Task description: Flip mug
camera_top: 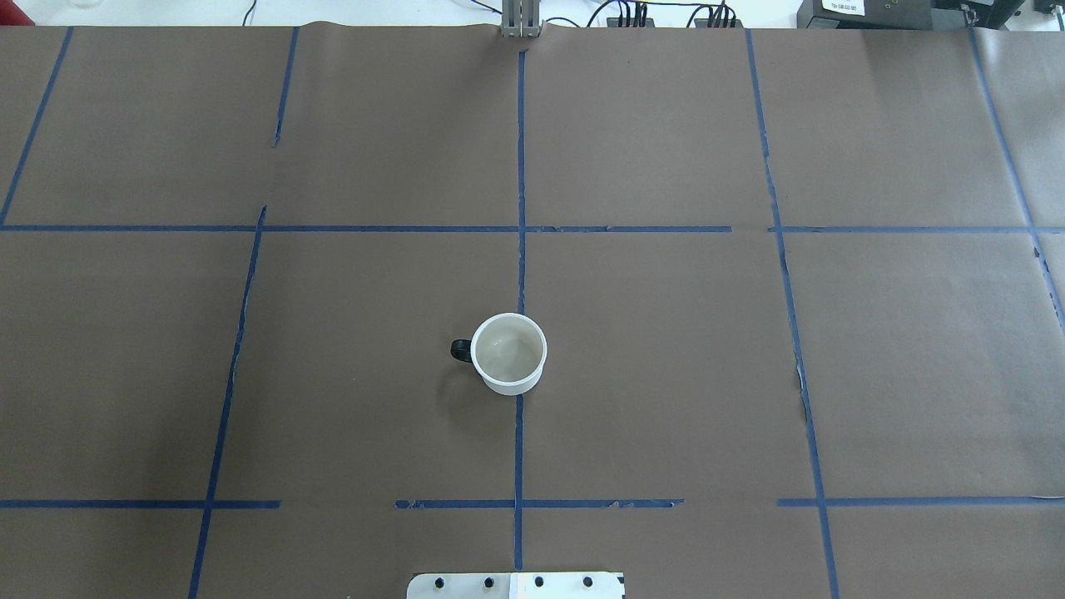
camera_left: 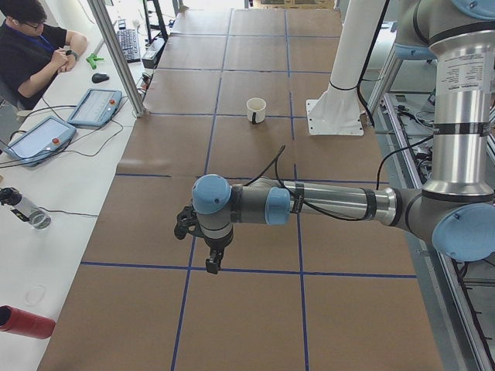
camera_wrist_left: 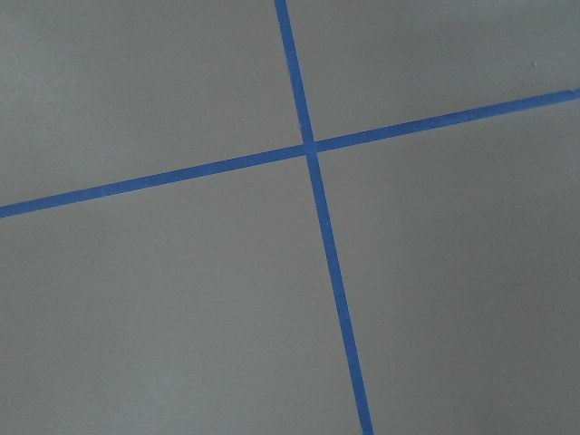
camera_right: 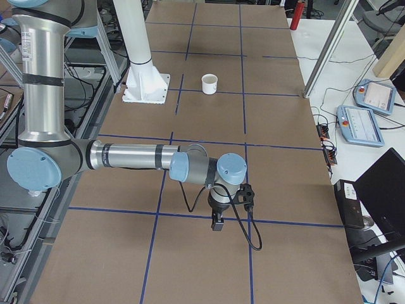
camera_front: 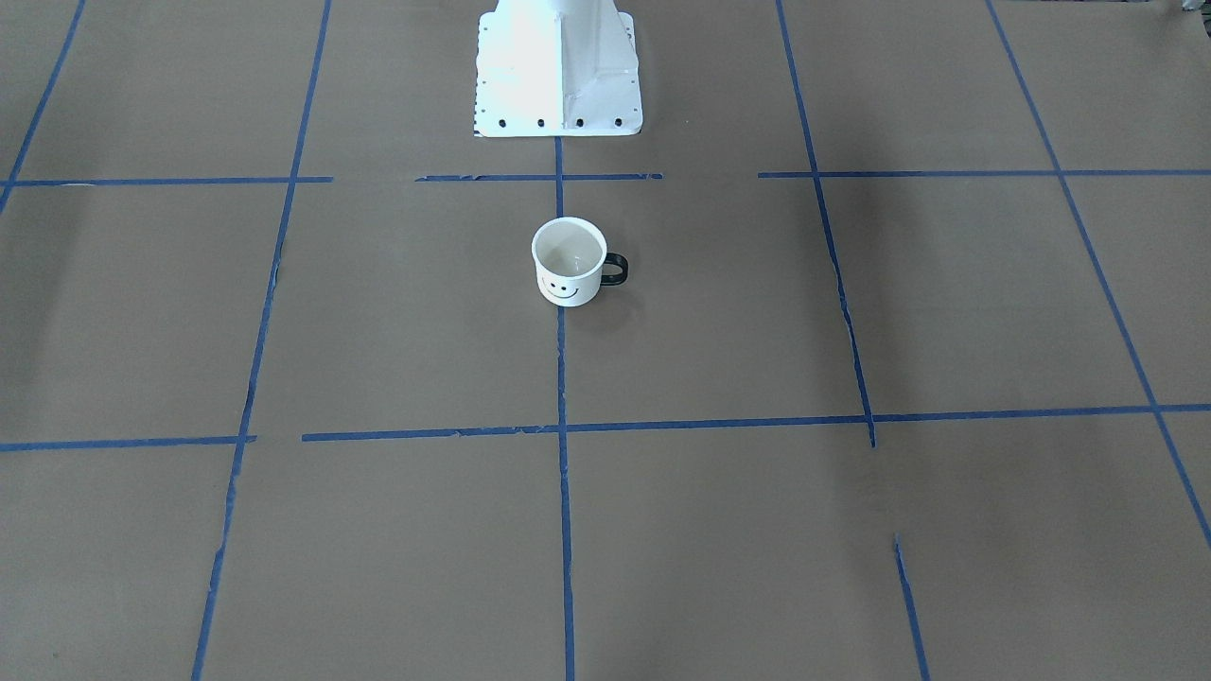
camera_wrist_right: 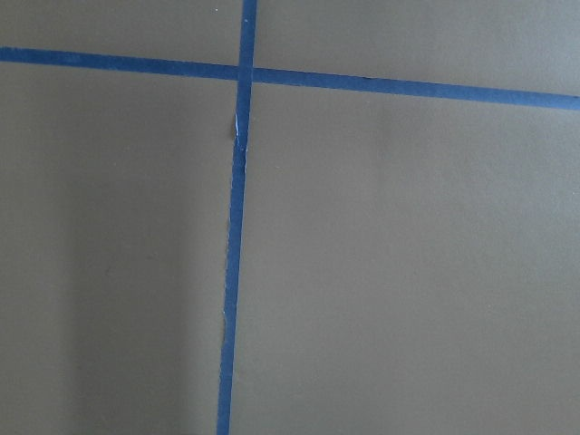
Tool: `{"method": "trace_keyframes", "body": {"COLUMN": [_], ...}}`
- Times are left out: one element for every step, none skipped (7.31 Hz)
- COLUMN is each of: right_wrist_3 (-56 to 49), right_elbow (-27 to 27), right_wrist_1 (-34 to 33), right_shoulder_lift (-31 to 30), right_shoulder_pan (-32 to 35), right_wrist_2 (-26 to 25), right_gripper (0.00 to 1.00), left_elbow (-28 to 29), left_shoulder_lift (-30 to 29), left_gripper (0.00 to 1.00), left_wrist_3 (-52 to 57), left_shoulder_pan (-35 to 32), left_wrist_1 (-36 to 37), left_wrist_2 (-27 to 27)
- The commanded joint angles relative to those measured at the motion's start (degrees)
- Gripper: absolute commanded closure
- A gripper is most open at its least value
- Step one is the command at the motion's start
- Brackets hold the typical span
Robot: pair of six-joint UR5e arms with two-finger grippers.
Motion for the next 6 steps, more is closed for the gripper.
{"method": "trace_keyframes", "body": {"right_wrist_3": [0.0,0.0,0.0,0.0,0.0,0.0], "right_elbow": [0.0,0.0,0.0,0.0,0.0,0.0], "right_wrist_1": [0.0,0.0,0.0,0.0,0.0,0.0], "right_shoulder_lift": [0.0,0.0,0.0,0.0,0.0,0.0], "right_shoulder_pan": [0.0,0.0,0.0,0.0,0.0,0.0], "right_wrist_2": [0.0,0.0,-0.1,0.0,0.0,0.0], "right_gripper": [0.00,0.00,0.00,0.00,0.00,0.00], "left_elbow": [0.1,0.1,-0.2,-0.2,-0.2,-0.3], "left_shoulder_lift": [0.1,0.1,0.1,0.1,0.1,0.1], "left_gripper": [0.00,0.00,0.00,0.00,0.00,0.00], "left_wrist_3": [0.1,0.1,0.0,0.0,0.1,0.2], "left_shoulder_pan": [0.0,0.0,0.0,0.0,0.0,0.0], "left_wrist_1": [0.0,0.0,0.0,0.1,0.0,0.0], "left_wrist_2": [0.0,0.1,0.1,0.1,0.1,0.2]}}
